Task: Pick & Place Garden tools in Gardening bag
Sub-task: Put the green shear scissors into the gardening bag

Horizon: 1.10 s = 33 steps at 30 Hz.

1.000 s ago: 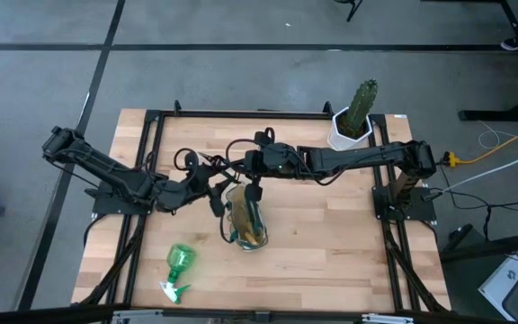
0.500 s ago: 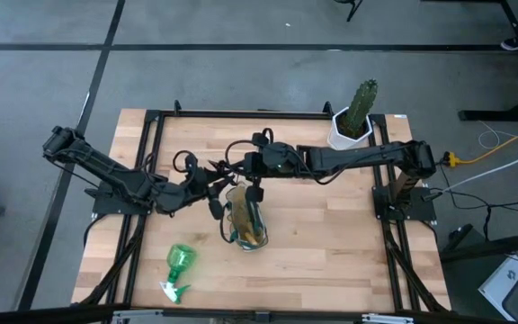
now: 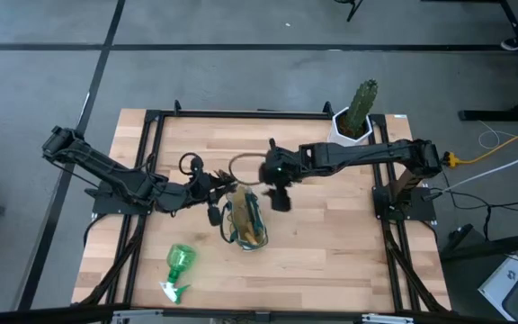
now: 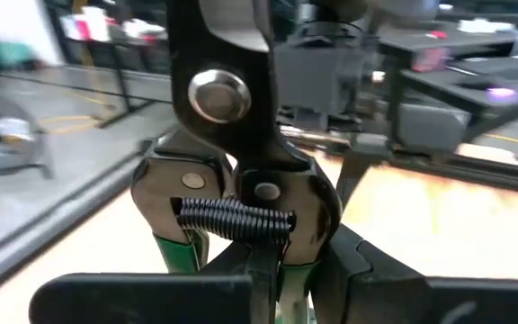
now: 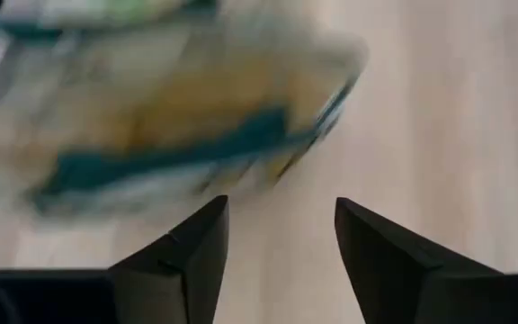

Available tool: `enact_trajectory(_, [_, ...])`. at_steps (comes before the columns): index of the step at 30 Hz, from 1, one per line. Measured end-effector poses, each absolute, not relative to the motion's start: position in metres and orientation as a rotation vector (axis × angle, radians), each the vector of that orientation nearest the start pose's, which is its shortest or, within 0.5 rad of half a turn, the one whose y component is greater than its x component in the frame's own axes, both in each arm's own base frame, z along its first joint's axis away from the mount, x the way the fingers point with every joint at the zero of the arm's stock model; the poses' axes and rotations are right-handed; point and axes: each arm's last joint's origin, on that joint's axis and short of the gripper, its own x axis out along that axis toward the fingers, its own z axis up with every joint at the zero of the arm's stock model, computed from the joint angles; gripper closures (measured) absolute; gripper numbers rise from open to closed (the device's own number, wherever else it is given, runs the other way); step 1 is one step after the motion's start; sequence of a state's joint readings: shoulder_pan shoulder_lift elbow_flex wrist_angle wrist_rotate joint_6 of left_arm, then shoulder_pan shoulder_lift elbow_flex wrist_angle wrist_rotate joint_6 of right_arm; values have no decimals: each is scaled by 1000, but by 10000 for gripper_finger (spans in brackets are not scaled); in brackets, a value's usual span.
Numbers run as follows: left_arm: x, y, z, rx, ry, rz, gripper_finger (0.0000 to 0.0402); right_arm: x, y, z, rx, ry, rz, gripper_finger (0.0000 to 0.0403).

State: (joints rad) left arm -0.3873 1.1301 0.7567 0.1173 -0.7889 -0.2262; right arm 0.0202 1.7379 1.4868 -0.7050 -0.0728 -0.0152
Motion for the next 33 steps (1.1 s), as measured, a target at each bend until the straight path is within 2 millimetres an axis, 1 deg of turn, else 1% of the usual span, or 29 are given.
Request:
enact_trajectory(4, [236, -69, 287, -123, 171, 336, 372, 352, 10, 283, 33, 1104, 125, 203])
enact_trajectory(9, [239, -66, 289, -156, 174, 211, 372, 334, 15, 289, 54, 1199, 120, 222])
enact_trajectory(13, [240, -68, 289, -126, 190, 108, 372, 319, 23, 292, 44, 1295, 149, 240])
enact_trajectory(16, [241, -69, 289, -115, 190, 77, 372, 307, 28, 294, 26, 1374, 168, 257])
enact_trajectory(21, [244, -71, 289, -120, 177, 58, 372, 286, 32, 303, -3, 1360, 228, 290])
enact_trajectory(24, [247, -72, 287, -117, 169, 55, 372, 262, 29, 303, 12, 1367, 229, 311])
enact_trajectory(26, [248, -72, 285, -112, 179, 55, 367, 243, 25, 302, 35, 1353, 210, 324])
enact_trajectory(29, [252, -72, 282, -104, 187, 52, 363, 217, 23, 294, 71, 1269, 185, 336])
enact_trajectory(33, [256, -72, 279, -104, 184, 58, 373, 189, 24, 280, 142, 1096, 162, 340])
